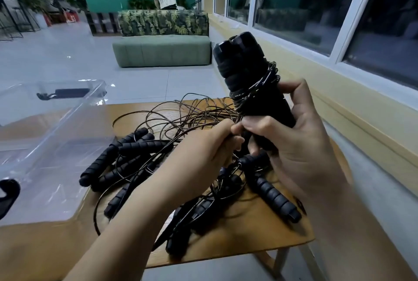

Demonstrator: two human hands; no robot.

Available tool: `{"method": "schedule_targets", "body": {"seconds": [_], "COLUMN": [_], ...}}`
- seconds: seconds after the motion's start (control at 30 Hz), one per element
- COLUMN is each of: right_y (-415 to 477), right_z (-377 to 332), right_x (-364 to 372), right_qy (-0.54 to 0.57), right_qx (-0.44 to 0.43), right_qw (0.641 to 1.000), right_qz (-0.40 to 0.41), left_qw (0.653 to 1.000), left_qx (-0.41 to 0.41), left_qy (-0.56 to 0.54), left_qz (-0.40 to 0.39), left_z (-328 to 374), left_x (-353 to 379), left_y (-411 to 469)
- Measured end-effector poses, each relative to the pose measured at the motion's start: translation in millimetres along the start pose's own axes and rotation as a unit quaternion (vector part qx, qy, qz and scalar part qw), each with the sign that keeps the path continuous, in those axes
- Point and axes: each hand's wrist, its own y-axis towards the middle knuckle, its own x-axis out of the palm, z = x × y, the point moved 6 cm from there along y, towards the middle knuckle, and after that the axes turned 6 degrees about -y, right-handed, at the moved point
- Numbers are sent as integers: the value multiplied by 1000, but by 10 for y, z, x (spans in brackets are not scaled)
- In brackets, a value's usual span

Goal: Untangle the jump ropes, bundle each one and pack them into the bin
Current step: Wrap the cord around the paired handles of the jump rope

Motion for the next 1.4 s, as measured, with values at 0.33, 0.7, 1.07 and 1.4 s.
{"method": "schedule_targets", "body": {"seconds": [0.33,0.7,1.07,1.4], "right_y": [0,-10,-3,-50], "right_z": [-391,-329,-245,-256], "right_x": [-299,-463,-406,-223], "right_qy": [52,8,1,25], "right_qx": [-71,-53,-23,6], "right_qw": [995,993,997,1000], "right_qz": [38,103,76,12], "left_qw": [997,987,991,987], "left_qx": [-39,-87,-119,-22], "left_qy": [65,121,-54,-151], "left_qz": [-17,-55,29,-54], "left_z": [-458,-669,-585,276], "left_x": [-52,-259,-580,-199], "left_y": [-32,-45,-184,-269]}}
